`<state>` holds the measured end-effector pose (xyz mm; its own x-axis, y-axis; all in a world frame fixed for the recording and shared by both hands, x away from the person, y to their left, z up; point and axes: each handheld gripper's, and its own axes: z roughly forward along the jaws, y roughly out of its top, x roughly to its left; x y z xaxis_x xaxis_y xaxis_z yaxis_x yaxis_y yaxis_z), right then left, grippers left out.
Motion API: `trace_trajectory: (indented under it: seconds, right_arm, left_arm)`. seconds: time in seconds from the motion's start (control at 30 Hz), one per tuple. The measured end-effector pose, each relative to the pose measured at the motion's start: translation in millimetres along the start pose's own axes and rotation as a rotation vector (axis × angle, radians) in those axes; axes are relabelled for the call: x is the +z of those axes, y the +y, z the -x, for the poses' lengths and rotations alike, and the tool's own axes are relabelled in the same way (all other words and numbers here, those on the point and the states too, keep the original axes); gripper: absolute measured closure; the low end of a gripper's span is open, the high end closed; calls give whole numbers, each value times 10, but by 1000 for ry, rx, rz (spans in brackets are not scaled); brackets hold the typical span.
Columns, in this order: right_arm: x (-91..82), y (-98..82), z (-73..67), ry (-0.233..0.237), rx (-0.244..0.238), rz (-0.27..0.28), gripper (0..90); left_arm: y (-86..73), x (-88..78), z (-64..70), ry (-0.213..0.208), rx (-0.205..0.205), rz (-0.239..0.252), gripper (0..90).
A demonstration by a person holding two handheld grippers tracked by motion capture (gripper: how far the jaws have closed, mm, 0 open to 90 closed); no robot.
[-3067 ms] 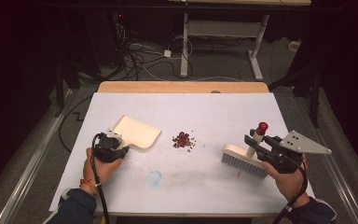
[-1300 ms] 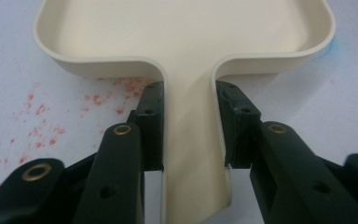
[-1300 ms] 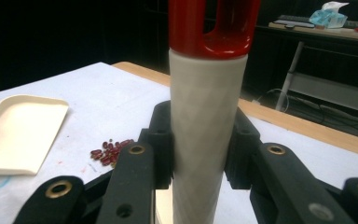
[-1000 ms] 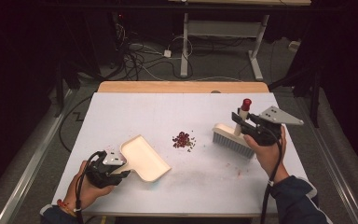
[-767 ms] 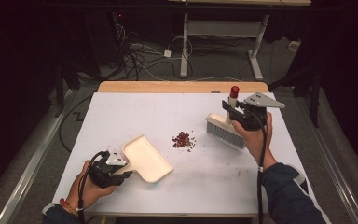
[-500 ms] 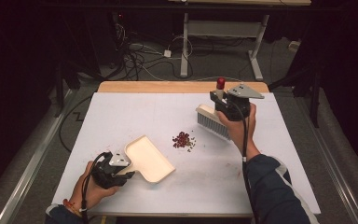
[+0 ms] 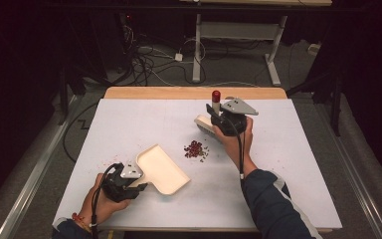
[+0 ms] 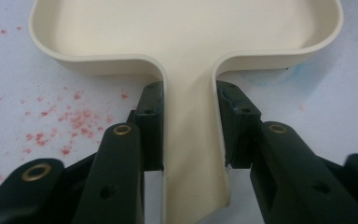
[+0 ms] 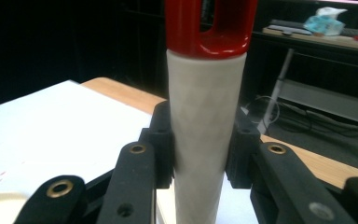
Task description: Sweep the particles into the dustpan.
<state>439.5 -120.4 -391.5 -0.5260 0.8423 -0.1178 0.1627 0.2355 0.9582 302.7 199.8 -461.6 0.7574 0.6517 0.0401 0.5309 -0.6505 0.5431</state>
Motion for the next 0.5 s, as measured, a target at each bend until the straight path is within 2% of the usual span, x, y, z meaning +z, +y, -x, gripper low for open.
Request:
trace_trajectory:
  seconds: [0.13,0.27,0.5]
  right_arm:
    - [-20,-10,-170,44,-60,-23,688]
    - [-46,-30,-297,82,-82,-34,680]
    - [-94,-27,-353,106,-36,-15,679]
  left_arm:
    - [11,4,18,5,1,-2,641]
    - [34,8,47,7,-9,-7,641]
    - [89,31,71,-1,-21,-11,642]
